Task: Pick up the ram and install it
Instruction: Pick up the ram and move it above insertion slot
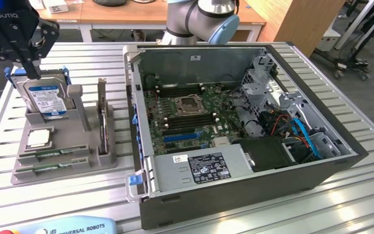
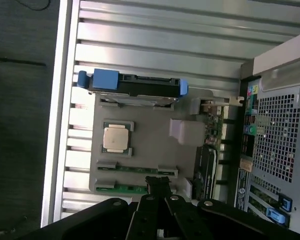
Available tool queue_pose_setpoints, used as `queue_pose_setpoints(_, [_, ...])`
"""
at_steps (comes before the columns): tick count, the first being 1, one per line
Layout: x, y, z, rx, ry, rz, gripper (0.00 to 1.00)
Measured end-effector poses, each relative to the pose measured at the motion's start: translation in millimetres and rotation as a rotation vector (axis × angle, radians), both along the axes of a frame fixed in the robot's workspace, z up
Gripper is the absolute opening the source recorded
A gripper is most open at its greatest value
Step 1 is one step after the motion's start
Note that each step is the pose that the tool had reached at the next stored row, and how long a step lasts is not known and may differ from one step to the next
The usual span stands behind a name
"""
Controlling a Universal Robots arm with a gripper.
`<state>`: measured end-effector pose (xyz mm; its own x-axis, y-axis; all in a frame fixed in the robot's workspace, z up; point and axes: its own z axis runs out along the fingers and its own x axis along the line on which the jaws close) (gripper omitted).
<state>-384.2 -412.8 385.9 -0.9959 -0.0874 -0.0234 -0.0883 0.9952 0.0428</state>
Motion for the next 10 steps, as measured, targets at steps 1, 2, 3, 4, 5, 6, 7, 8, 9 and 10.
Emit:
queue_pose_setpoints(1, [0.0,0.0,0.0,0.0,-0.0001,0.017,0.1])
queue_pose_setpoints(2, [0.0,0.0,0.0,0.0,0.0,0.034,0.1])
queue_pose_setpoints(3, [0.0,0.0,0.0,0.0,0.0,0.053,0.1])
queue_pose_setpoints(4, [0.0,0.0,0.0,0.0,-0.0001,0.071,0.1])
queue_pose_setpoints(5, [0.0,0.0,0.0,0.0,0.0,0.089,0.1])
queue_pose_setpoints(6, [0.0,0.0,0.0,0.0,0.0,0.107,0.1])
queue_pose_setpoints(7, [0.0,0.0,0.0,0.0,0.0,0.125,0.1])
queue_pose_setpoints(8, [0.0,0.0,0.0,-0.0001,-0.0001,0.143,0.1])
queue_pose_setpoints(9, [0.0,0.0,0.0,-0.0001,0.0,0.161,0.1])
queue_pose_setpoints(10, [0.0,0.0,0.0,-0.0002,-0.0001,0.18,0.1])
